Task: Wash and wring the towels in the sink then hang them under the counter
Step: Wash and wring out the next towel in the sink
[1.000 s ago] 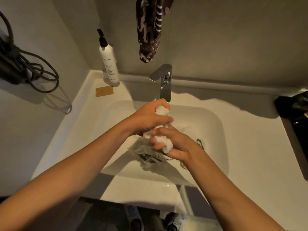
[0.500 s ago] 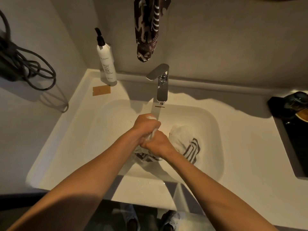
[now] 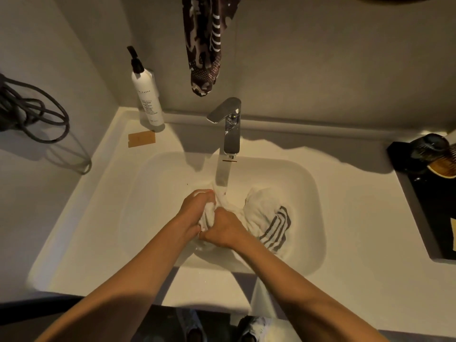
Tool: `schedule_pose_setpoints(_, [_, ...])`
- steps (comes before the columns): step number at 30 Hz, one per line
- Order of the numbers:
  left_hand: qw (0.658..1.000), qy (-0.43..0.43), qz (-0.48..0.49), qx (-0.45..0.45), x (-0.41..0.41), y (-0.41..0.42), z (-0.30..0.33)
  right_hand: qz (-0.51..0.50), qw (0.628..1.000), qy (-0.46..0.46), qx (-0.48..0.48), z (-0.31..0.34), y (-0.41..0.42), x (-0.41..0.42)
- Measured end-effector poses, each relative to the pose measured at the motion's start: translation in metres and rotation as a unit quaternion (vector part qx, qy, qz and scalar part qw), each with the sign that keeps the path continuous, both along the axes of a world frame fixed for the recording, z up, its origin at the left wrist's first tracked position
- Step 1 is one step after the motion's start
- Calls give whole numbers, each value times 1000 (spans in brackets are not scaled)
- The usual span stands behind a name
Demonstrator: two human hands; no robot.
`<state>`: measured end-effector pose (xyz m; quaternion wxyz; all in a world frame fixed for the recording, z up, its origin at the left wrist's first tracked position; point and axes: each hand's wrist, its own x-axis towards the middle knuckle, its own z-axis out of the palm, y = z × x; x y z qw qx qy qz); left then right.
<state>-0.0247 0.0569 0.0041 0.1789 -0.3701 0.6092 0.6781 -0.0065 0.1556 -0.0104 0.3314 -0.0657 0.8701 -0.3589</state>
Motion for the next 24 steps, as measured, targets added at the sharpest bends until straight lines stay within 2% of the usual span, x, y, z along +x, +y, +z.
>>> schedule_pose_setpoints(2, [999,11,-3,43,0,-4,8,-52,978,-113,-168,8,14,-3])
schedule_pose_setpoints(3, [998,21,-12,63,-2,-6,12,-115,932,-192,-286,11,25,-5])
schedule_pose_setpoints(5, [992,62,10,111,-11,-7,23,-281,767,-335,-470,13,42,-3])
schedule_pose_setpoints(6, [985,85,36,146,-16,-6,28,-342,697,-383,-501,14,47,0])
schedule_pose_setpoints(7, [976,113,51,178,-21,-3,34,-374,646,-423,-514,14,46,4])
schedule_pose_setpoints(9, [966,174,12,191,-25,6,43,-369,595,-475,-533,19,34,13])
schedule_pose_setpoints(12, [961,227,-127,93,-25,8,50,-334,530,-490,-605,31,15,15])
schedule_pose_setpoints(13, [953,238,-178,55,-27,5,54,-336,522,-475,-624,37,15,13])
schedule_pose_setpoints(15, [928,248,-279,-15,-31,-4,63,-320,534,-455,-637,42,20,6])
schedule_pose_setpoints(17, [912,232,-332,-61,-35,-12,71,-273,524,-472,-654,45,27,-1])
schedule_pose_setpoints(18, [910,227,-339,-73,-36,-14,75,-255,531,-471,-656,43,28,-5])
schedule_pose_setpoints(21, [921,222,-310,-73,-36,-15,77,-204,601,-449,-629,45,29,-10])
schedule_pose_setpoints(24, [954,204,-215,-41,-39,-9,71,-202,688,-409,-564,52,30,-16])
